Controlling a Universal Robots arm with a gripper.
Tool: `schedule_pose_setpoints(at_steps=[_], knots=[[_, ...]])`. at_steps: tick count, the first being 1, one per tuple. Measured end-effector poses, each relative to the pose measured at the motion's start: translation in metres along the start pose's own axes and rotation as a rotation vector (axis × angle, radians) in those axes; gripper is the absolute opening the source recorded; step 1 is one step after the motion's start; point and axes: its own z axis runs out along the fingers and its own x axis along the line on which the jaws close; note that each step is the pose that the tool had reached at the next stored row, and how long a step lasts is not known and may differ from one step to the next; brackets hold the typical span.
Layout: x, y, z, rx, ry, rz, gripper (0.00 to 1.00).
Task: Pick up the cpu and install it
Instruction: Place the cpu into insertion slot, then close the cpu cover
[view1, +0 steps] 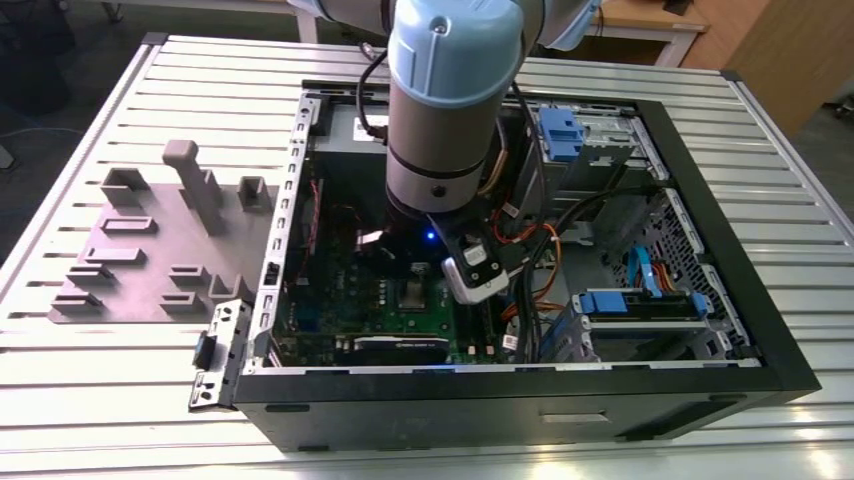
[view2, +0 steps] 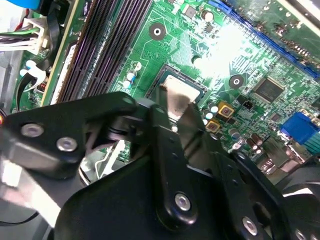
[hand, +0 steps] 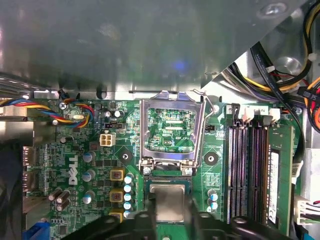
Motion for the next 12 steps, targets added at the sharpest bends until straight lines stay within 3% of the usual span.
schedule_pose_setpoints(at_steps=[1, 4, 6, 12], knots=[[0.0, 0.0, 0.0, 0.0, -0.0001, 0.0, 0.36], [0.0, -0.0001, -0.0001, 0.0001, 0.0, 0.0, 0.19], [0.0, 0.0, -0.0001, 0.0001, 0.0, 0.0, 0.13], [0.0, -0.0001, -0.001, 0.0002, 0.0001, 0.0, 0.11]])
